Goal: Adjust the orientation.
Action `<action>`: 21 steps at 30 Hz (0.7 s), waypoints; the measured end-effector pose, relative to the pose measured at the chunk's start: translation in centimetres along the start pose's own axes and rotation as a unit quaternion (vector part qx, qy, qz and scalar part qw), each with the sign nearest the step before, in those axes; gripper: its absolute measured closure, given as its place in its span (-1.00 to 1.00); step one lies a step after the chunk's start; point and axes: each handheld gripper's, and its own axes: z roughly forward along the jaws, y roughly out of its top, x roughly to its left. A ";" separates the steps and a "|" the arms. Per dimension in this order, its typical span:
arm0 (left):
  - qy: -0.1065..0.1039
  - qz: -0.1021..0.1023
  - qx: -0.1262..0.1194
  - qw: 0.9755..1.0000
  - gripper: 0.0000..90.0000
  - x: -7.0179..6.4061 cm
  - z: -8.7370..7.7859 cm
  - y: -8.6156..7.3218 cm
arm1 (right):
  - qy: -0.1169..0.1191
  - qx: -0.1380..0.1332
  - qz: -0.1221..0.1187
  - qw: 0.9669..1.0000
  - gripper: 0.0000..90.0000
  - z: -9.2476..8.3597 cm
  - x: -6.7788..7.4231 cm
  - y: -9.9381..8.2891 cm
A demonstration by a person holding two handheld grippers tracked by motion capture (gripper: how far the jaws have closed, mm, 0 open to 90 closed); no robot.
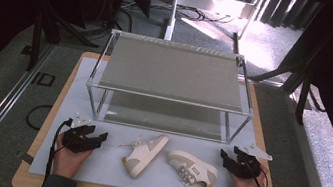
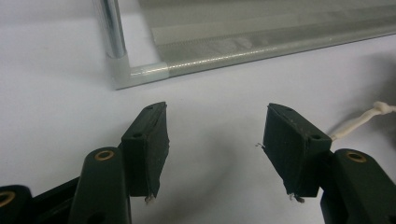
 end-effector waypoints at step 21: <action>-0.040 0.026 -0.024 0.999 -0.07 -1.7 -1.3 0.6 | -0.004 -0.009 -0.003 1.000 -0.06 -0.7 0.3 -0.2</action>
